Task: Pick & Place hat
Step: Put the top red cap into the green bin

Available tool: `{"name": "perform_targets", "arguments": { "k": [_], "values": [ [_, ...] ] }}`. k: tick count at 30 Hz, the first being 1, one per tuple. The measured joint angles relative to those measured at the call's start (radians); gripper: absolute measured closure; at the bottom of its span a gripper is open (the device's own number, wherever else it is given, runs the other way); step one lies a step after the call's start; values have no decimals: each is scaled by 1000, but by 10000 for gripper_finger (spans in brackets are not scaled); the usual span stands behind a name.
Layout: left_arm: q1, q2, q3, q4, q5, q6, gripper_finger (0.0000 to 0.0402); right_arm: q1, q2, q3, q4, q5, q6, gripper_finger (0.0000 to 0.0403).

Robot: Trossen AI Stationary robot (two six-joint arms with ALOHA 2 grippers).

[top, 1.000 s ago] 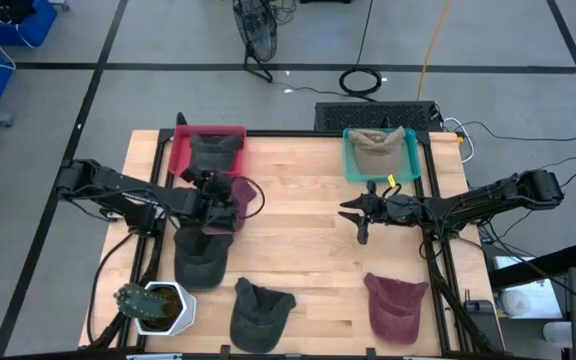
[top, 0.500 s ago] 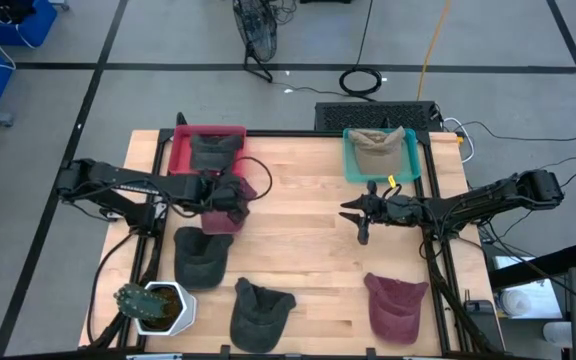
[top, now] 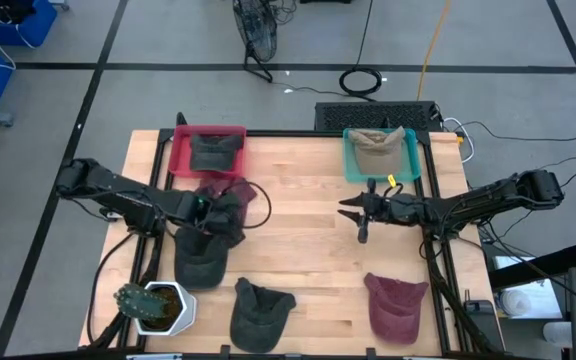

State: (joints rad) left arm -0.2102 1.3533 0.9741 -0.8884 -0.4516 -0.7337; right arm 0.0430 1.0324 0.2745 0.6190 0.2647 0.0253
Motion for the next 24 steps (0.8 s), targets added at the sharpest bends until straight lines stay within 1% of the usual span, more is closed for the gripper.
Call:
{"name": "perform_targets", "arguments": {
  "k": [4,6,9,14,20,24],
  "values": [
    [-9,0,-6,-67,-103,-121,240,-22,0,0,60,1,-47,303],
    [1,0,-26,-69,-129,-174,240,-36,0,0,84,0,-69,303],
    [19,0,-58,-70,-104,-212,240,-57,0,0,116,-2,-95,303],
    [36,0,-109,-70,-77,-220,240,-82,0,0,138,-3,-128,303],
    [65,0,-142,-41,-102,-229,240,-90,0,0,136,-4,-93,303],
    [89,0,-143,-38,-86,-236,240,-81,0,0,114,-6,-64,303]
  ]
}}
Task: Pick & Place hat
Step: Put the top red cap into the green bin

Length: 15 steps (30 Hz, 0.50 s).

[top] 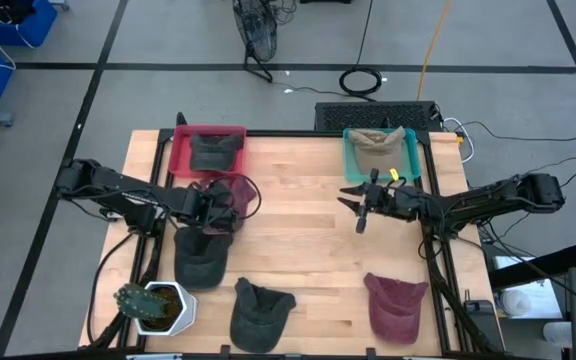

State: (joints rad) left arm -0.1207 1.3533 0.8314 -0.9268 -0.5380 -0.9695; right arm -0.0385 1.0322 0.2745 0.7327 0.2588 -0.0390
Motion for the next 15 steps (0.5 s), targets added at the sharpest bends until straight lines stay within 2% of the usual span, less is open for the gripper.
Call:
{"name": "perform_targets", "arguments": {
  "k": [4,15],
  "values": [
    [5,0,0,-13,26,39,240,10,0,0,-33,-1,26,303],
    [40,4,0,-67,-12,96,241,42,0,-1,-85,-1,83,303]
  ]
}}
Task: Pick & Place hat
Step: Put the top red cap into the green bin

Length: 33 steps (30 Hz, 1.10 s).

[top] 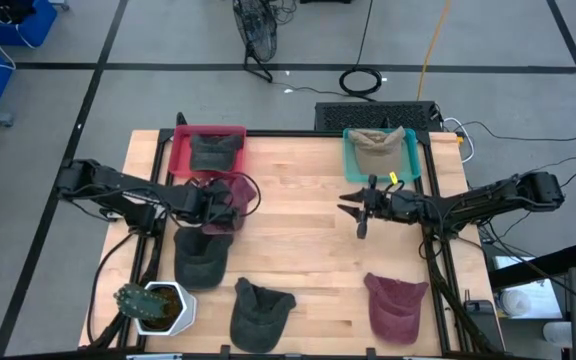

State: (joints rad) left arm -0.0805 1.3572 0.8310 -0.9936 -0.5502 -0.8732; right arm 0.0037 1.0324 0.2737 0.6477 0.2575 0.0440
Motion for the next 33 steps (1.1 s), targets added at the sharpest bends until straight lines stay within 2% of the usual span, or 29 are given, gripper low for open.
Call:
{"name": "perform_targets", "arguments": {
  "k": [10,16,24,33],
  "values": [
    [20,31,0,22,55,60,240,25,0,0,-6,0,22,303],
    [22,31,0,82,48,92,240,25,0,0,-6,1,21,303],
    [61,31,0,80,0,-47,240,25,0,0,-5,1,20,303],
    [75,31,0,110,0,-39,240,25,0,0,-6,1,20,303]
  ]
}}
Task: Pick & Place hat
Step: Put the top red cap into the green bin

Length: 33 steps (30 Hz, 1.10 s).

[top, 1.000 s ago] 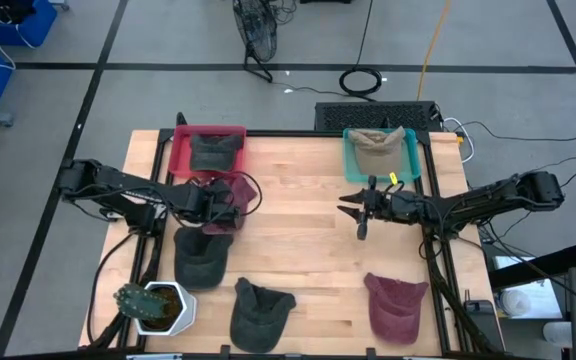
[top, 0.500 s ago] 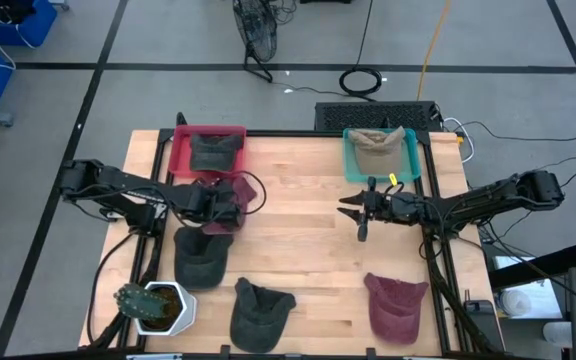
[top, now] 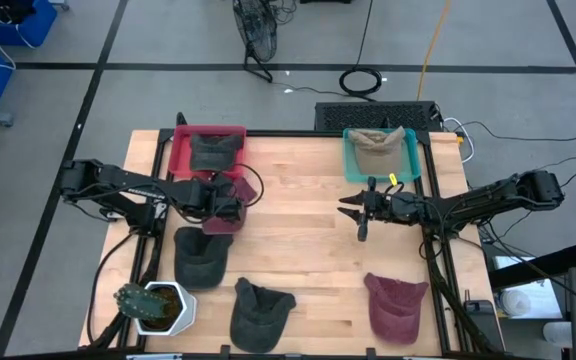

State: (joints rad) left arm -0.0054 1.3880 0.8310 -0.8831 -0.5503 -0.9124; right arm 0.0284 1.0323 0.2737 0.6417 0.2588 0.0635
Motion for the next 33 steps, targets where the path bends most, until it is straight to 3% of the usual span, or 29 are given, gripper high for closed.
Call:
{"name": "perform_targets", "arguments": {
  "k": [20,26,33],
  "values": [
    [0,0,0,23,-12,-42,235,0,0,0,39,2,-71,303],
    [-9,-2,-24,97,6,-17,185,-15,0,0,53,2,-98,303],
    [-17,-2,-97,228,136,132,128,-29,0,0,55,2,-100,303]
  ]
}}
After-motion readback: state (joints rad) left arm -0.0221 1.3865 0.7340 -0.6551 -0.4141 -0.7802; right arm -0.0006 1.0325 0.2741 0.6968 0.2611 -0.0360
